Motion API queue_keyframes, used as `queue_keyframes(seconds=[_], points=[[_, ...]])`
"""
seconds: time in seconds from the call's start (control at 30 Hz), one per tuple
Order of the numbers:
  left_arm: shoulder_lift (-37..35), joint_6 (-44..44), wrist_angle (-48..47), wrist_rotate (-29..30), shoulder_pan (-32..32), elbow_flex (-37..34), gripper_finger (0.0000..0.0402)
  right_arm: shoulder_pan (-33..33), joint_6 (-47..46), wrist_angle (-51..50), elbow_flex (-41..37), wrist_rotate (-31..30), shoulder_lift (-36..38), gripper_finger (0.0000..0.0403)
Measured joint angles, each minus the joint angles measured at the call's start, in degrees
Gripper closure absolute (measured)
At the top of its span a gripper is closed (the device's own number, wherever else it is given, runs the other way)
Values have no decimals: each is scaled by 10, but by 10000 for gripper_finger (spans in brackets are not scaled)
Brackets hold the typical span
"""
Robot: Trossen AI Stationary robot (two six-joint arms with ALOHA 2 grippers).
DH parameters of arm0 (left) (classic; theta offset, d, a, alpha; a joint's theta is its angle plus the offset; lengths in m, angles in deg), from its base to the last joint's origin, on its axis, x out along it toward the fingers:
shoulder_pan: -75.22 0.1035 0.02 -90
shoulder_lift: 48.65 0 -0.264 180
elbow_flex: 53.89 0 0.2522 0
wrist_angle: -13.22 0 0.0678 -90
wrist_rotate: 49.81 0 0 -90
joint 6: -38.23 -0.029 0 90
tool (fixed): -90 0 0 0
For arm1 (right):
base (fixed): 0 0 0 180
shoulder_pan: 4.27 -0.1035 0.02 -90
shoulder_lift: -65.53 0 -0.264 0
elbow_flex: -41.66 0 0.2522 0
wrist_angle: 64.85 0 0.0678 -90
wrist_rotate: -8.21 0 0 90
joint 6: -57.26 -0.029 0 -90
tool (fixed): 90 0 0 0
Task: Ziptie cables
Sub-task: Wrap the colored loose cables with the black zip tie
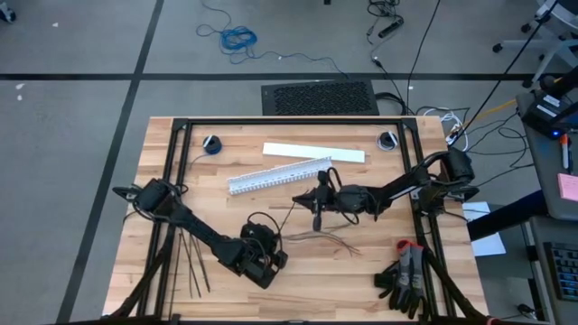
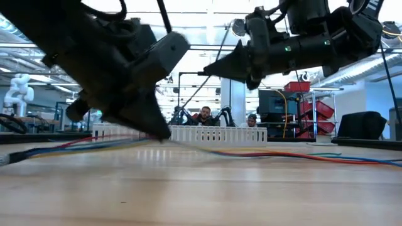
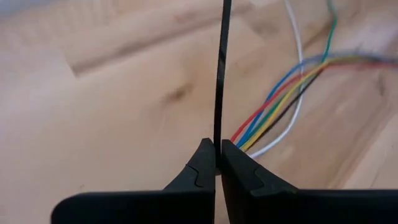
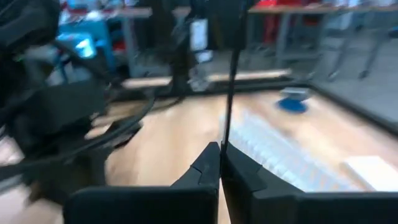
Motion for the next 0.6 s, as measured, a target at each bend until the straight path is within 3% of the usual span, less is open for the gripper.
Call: queue_keyframes(seconds=[0.17, 0.3, 0.43, 0.6], points=[[1, 0, -1, -5, -1, -1, 393, -31, -24, -147, 1, 75, 1, 340], [1, -1, -1, 5, 0, -1, 393, -80, -31, -205, 0, 83, 0, 272], [1, -1, -1, 10, 1, -1, 393, -124, -15, -167, 0, 81, -5, 217], [1, -1, 3, 14, 11, -1, 393, -123, 6, -139, 45, 78, -52, 201]])
